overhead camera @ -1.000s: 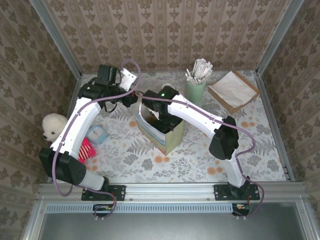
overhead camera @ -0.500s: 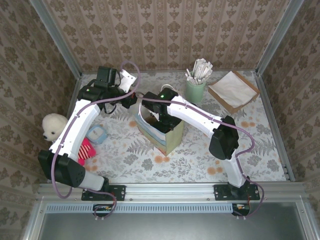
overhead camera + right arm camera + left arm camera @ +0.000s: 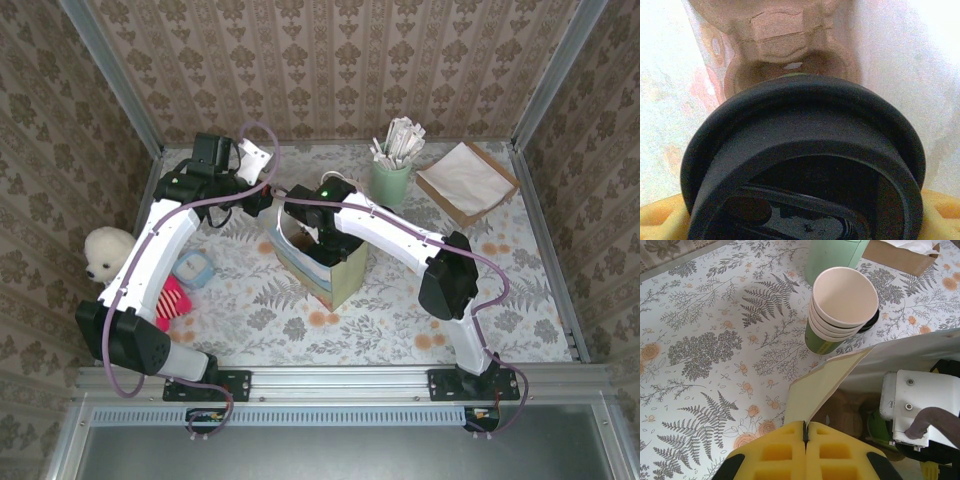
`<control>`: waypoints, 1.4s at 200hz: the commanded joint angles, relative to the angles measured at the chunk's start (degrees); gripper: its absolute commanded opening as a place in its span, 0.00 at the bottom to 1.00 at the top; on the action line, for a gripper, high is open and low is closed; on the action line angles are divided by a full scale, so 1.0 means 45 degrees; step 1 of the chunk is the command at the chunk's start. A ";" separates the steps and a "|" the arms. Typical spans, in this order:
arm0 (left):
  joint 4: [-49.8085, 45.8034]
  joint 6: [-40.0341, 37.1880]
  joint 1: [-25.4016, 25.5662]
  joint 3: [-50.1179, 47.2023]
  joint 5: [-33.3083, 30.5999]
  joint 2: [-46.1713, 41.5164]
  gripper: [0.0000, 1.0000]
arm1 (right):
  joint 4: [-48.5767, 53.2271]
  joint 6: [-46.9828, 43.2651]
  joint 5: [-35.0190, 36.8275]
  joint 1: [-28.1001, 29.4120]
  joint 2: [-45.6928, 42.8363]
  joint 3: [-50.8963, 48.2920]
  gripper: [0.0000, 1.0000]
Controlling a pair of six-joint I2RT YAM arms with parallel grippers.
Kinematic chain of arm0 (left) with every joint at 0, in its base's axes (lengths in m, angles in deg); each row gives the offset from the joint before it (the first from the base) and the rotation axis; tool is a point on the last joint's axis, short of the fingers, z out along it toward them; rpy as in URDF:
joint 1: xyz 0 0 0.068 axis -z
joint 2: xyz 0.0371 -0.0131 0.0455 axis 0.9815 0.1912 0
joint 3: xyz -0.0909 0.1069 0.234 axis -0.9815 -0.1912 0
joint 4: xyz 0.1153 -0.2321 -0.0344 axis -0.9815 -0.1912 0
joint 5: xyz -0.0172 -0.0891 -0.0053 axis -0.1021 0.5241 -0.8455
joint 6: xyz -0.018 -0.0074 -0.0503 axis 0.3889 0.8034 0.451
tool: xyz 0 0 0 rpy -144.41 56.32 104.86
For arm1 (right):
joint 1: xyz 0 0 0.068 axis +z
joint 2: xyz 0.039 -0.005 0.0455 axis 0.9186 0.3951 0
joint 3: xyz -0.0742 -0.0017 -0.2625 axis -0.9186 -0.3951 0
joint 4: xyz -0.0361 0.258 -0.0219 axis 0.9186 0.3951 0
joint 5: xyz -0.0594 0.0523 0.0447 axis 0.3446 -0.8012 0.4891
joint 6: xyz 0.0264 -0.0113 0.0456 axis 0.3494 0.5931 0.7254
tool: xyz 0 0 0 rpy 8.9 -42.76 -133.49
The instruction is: Pack the takeout coffee
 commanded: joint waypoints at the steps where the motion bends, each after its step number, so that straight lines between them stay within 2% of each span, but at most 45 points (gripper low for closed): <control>1: 0.0288 -0.0023 -0.0143 -0.0155 -0.0053 -0.0457 0.00 | 0.0212 0.0252 0.0031 -0.0026 -0.0467 -0.0157 0.56; 80: 0.0349 -0.0019 -0.0140 -0.0166 0.0003 -0.0449 0.00 | -0.0434 0.0336 0.0455 -0.0042 -0.0813 -0.0497 0.55; 280: 0.0427 0.0031 -0.0145 -0.0223 0.0161 -0.0413 0.00 | -0.1665 0.0253 0.0248 -0.0043 -0.1344 -0.1438 0.54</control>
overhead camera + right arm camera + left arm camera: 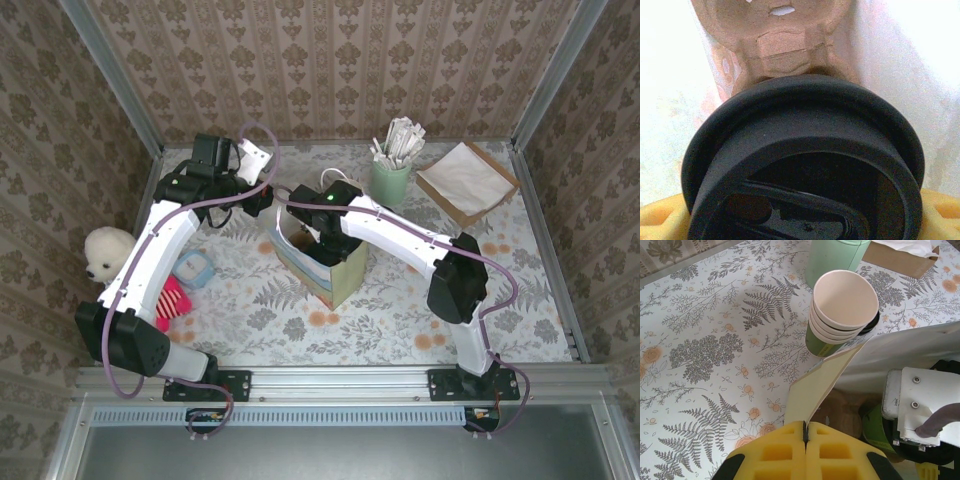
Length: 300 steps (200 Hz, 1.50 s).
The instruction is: Pack the takeout coffee
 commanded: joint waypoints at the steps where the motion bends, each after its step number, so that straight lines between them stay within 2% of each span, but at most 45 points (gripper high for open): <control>1: 0.0155 0.0034 -0.0143 -0.0056 0.0161 -0.0314 0.00 | -0.0149 0.0017 0.0150 -0.0043 -0.0510 -0.0185 0.54; 186: 0.0174 0.0095 -0.0145 0.0026 0.0308 -0.0160 0.00 | -0.0714 -0.0063 0.0235 -0.0041 -0.0613 -0.0653 0.54; 300: 0.0329 0.0112 -0.0141 0.0021 0.0269 -0.0180 0.00 | 0.0440 0.0254 0.0139 -0.0043 -0.0033 -0.0886 0.55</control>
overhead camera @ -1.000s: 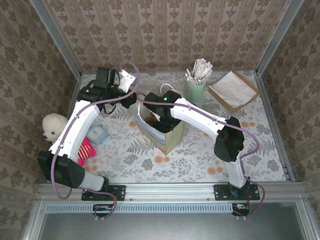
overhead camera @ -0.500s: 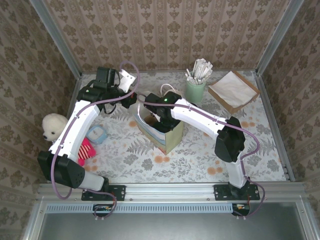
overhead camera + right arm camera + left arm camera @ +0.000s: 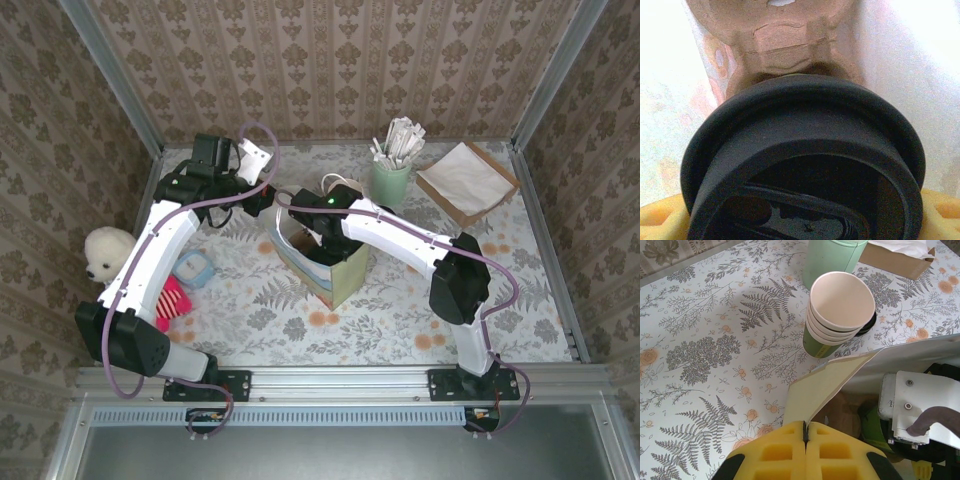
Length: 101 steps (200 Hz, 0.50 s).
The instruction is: Pack the takeout coffee
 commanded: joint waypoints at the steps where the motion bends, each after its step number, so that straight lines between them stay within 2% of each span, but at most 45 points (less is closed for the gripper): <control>1: 0.0310 0.0109 -0.0150 0.0013 0.0123 -0.0177 0.00 | 0.0721 0.0201 0.0129 -0.0043 0.0138 -0.0170 0.55; 101: 0.0321 0.0108 -0.0160 -0.0012 0.0117 -0.0140 0.00 | 0.0646 0.0047 0.0019 -0.0040 0.0313 -0.0266 0.55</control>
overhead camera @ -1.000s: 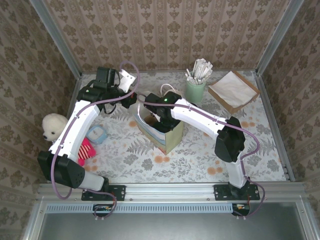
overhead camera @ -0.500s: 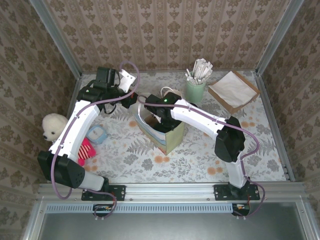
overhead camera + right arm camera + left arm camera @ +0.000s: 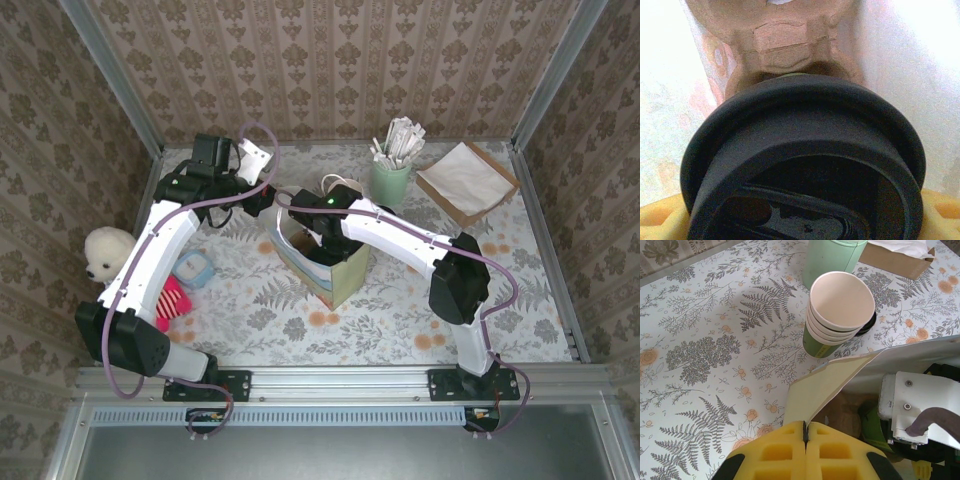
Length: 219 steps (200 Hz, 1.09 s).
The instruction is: Pack the takeout coffee
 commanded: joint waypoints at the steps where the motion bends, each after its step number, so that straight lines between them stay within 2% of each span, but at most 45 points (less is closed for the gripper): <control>1: 0.0326 0.0099 -0.0160 -0.0004 0.0115 -0.0143 0.00 | 0.0625 0.0051 0.0021 -0.0042 0.0272 -0.0252 0.55; 219: 0.0394 0.0168 -0.0168 -0.0044 0.0255 -0.0110 0.00 | -0.0815 0.0018 0.0086 -0.0099 0.0031 -0.1442 0.53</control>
